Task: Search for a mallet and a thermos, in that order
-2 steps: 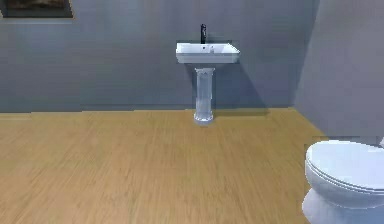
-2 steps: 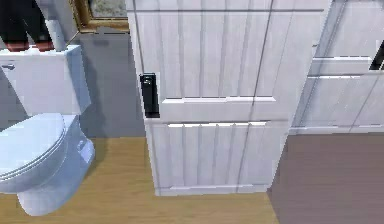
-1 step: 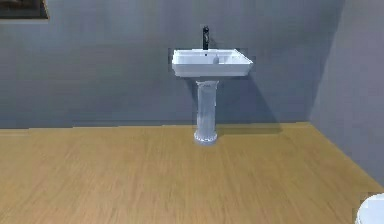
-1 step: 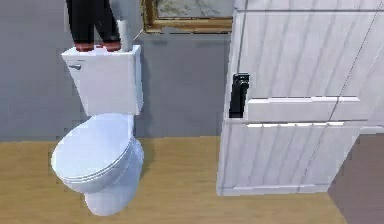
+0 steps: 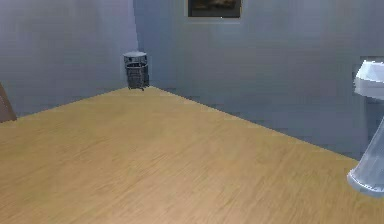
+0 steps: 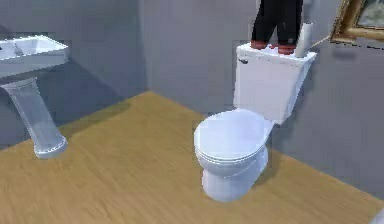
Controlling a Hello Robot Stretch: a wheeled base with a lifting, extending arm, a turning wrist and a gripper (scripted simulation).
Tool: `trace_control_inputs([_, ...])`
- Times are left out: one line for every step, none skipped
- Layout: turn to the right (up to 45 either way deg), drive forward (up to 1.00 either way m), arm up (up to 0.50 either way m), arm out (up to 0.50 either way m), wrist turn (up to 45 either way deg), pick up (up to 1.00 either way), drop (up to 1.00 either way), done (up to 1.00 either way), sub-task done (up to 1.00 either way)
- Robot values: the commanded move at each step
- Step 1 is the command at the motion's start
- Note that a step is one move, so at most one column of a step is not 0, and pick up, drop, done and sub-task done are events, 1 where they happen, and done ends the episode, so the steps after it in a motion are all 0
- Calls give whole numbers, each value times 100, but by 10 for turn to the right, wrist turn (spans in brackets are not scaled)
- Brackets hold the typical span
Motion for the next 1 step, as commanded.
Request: trace_control_inputs([-300,0,0,0,0,0,0,0,0])
